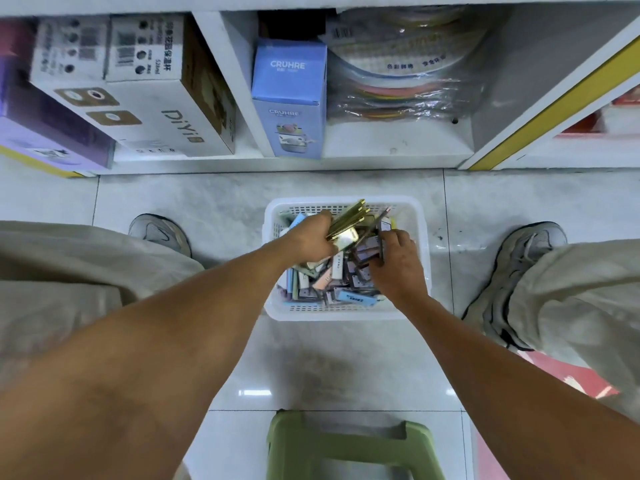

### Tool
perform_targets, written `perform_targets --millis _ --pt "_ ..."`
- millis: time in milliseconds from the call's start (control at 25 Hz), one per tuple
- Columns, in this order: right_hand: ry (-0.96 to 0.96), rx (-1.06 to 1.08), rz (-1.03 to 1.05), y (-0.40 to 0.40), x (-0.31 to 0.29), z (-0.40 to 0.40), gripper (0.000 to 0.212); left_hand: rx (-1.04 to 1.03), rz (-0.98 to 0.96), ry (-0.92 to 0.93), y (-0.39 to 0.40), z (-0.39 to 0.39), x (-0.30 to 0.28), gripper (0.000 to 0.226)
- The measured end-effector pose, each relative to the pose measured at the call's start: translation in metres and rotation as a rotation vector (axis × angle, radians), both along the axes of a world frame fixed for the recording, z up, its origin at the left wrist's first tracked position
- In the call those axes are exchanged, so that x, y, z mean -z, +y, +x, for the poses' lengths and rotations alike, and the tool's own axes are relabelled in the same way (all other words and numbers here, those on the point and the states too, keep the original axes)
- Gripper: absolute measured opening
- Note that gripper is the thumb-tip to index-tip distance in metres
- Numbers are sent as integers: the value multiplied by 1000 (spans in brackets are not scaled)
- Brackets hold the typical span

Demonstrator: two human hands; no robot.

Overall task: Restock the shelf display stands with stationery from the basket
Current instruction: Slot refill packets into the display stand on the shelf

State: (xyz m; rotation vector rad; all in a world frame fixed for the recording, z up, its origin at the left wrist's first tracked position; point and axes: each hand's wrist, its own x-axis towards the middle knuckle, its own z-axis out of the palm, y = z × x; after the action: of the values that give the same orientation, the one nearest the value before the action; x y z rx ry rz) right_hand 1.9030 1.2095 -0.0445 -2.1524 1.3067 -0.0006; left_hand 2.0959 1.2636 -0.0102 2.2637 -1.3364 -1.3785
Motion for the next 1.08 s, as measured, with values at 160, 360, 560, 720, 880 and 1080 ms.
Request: perform_targets --millis 160,360,560,720,880,1080 --pt "-14 -66 72 -8 -34 5 45 -229 -82 258 9 8 -38 28" --pt "-470 213 695 -36 -129 31 29 -296 -265 384 6 9 -115 26" --pt "-733 117 787 -55 -253 49 13 -257 -447 364 -9 16 -221 24" --pt "-766 151 584 -63 -331 57 13 -247 -584 425 -19 17 -295 21" --pt "-816 88 288 -82 -396 61 11 -455 -674 385 -29 37 -348 27" --pt "-741 -27 -247 -118 -439 84 4 -761 -725 516 -48 68 -383 17"
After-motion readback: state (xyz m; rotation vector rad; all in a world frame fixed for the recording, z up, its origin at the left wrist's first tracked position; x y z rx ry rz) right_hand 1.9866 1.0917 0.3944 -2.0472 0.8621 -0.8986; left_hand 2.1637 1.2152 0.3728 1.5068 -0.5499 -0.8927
